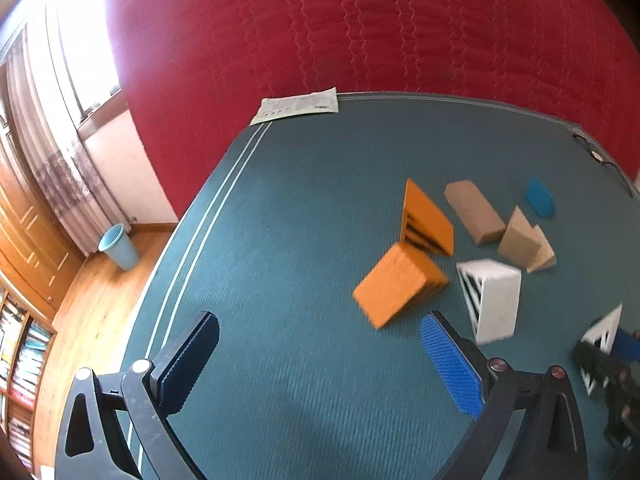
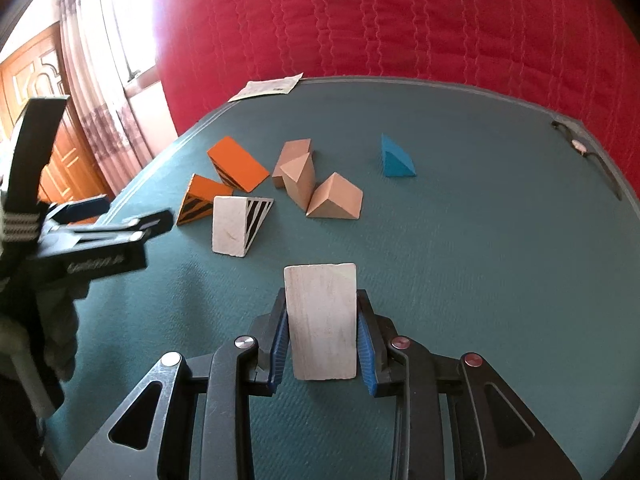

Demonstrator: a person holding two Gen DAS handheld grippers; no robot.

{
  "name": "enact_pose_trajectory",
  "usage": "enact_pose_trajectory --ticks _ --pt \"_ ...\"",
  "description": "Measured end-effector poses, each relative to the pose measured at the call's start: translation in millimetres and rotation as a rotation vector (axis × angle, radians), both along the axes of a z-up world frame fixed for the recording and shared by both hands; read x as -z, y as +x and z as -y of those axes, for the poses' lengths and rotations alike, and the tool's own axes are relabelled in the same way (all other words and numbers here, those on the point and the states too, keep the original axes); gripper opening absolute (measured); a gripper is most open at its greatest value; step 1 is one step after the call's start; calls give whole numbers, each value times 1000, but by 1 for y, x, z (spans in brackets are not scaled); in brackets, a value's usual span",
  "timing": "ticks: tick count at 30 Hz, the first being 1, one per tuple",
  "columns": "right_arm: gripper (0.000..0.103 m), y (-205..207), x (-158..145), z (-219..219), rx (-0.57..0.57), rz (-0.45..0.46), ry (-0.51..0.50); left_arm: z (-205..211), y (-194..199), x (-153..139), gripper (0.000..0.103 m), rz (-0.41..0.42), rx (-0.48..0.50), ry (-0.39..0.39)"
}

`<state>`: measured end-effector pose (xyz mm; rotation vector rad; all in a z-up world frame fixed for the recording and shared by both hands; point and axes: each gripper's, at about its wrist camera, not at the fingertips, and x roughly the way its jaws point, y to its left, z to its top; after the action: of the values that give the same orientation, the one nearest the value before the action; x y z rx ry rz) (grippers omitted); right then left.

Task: Organize rigid objects
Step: 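Grasp orange wedge block with left gripper while right gripper holds white block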

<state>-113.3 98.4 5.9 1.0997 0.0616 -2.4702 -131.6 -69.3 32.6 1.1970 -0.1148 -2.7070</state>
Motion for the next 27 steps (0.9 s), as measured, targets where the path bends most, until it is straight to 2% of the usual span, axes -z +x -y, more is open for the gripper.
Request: enact_pose_trajectory --ticks 6,8,13,14,19,27 --pt "31 0 1 -2 2 10 -29 -4 -20 5 102 5 25 3" --pt "31 -2 0 -2 2 14 -38 -7 -23 7 98 11 36 8" --pt "31 -1 -1 -2 8 20 -46 -17 -30 14 75 32 87 28" --pt "31 -1 -1 -1 9 20 -47 -19 -30 14 73 23 98 33" --pt "31 -1 -1 -1 9 20 -49 -22 -32 13 50 17 142 62" --pt "32 -1 0 -2 7 18 -48 -23 -31 13 38 2 151 61"
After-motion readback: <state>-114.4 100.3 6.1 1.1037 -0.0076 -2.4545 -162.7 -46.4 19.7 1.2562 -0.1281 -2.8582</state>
